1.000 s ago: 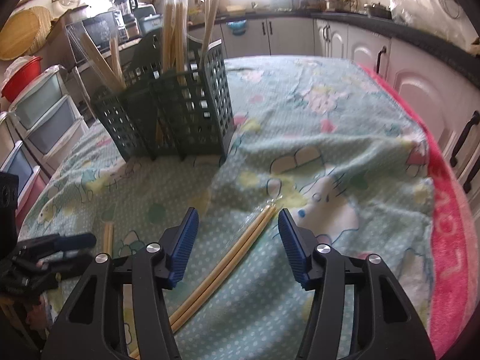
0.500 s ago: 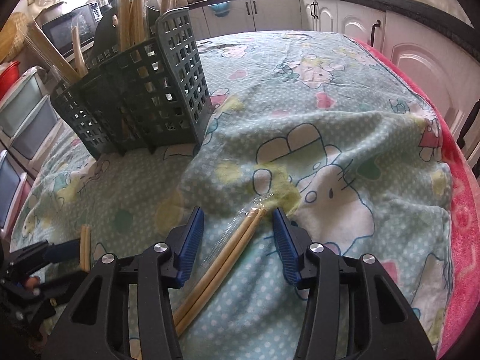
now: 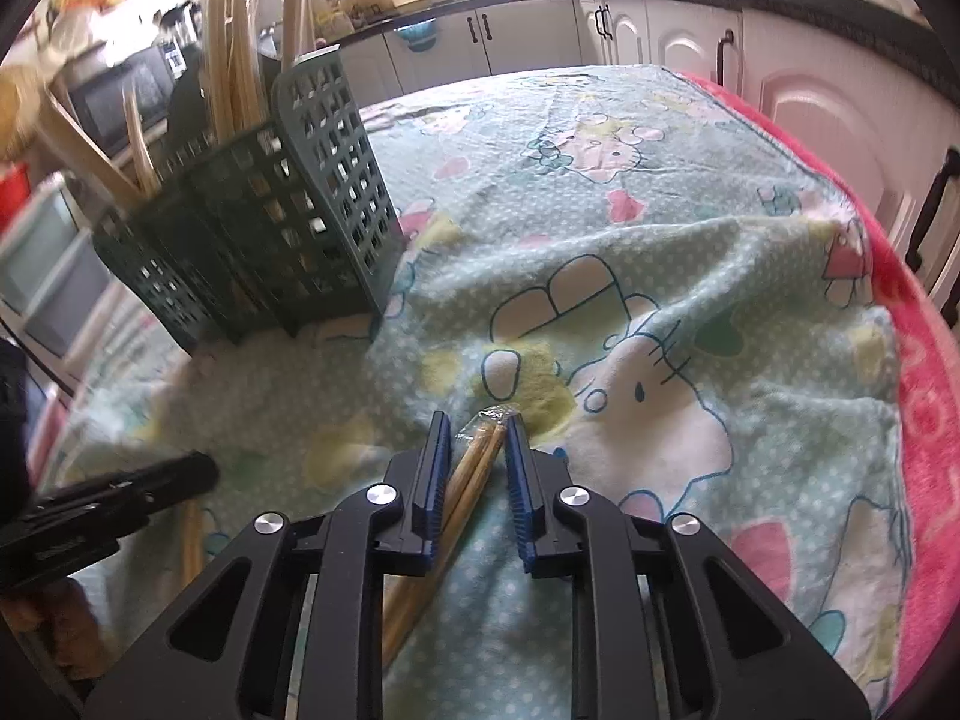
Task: Organize utensils
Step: 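Lower the left gripper onto a loose wooden chopstick and close on it, then lift the chopstick with the left gripper and carry it over the caddy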
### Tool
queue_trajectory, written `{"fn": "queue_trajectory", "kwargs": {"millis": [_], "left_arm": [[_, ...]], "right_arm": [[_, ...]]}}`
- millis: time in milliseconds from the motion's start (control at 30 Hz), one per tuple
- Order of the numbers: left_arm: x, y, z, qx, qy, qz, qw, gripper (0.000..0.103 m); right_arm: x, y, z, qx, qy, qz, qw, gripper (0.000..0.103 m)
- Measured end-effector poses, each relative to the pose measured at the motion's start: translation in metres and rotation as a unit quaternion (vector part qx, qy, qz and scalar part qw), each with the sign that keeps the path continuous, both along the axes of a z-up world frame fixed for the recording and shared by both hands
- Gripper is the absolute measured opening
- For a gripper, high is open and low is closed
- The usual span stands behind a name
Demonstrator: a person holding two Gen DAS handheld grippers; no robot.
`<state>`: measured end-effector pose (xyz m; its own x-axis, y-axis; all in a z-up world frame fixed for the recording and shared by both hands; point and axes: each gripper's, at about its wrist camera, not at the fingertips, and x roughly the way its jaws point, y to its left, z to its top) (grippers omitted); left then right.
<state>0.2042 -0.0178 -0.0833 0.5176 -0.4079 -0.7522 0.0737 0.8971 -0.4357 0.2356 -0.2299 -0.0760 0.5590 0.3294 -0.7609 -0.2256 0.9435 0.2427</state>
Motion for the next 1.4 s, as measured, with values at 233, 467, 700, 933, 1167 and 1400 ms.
{"fn": "queue_trajectory", "kwargs": {"millis": [233, 467, 700, 933, 1167, 1400], "left_arm": [[-0.012, 0.007, 0.03, -0.003, -0.047, -0.004, 0.9989, 0.006], [-0.02, 0.023, 0.087, 0.001, -0.125, 0.02, 0.9919, 0.004], [-0.029, 0.037, 0.144, 0.015, -0.201, 0.035, 0.9788, 0.003], [-0.034, 0.045, 0.183, 0.018, -0.251, 0.042, 0.967, 0.003], [-0.037, 0.047, 0.206, 0.026, -0.277, 0.046, 0.9593, 0.003], [-0.035, 0.049, 0.22, 0.034, -0.291, 0.051, 0.9549, 0.003]], "right_arm": [[-0.013, -0.003, 0.037, 0.043, -0.045, 0.013, 0.998, 0.014], [-0.031, 0.008, 0.095, 0.056, -0.123, 0.049, 0.99, 0.01], [-0.048, 0.016, 0.14, 0.053, -0.188, 0.076, 0.978, 0.006], [-0.057, 0.023, 0.169, 0.058, -0.228, 0.087, 0.968, 0.006], [-0.064, 0.029, 0.19, 0.067, -0.255, 0.094, 0.96, 0.006], [-0.066, 0.039, 0.207, 0.071, -0.276, 0.104, 0.953, 0.006]]}}
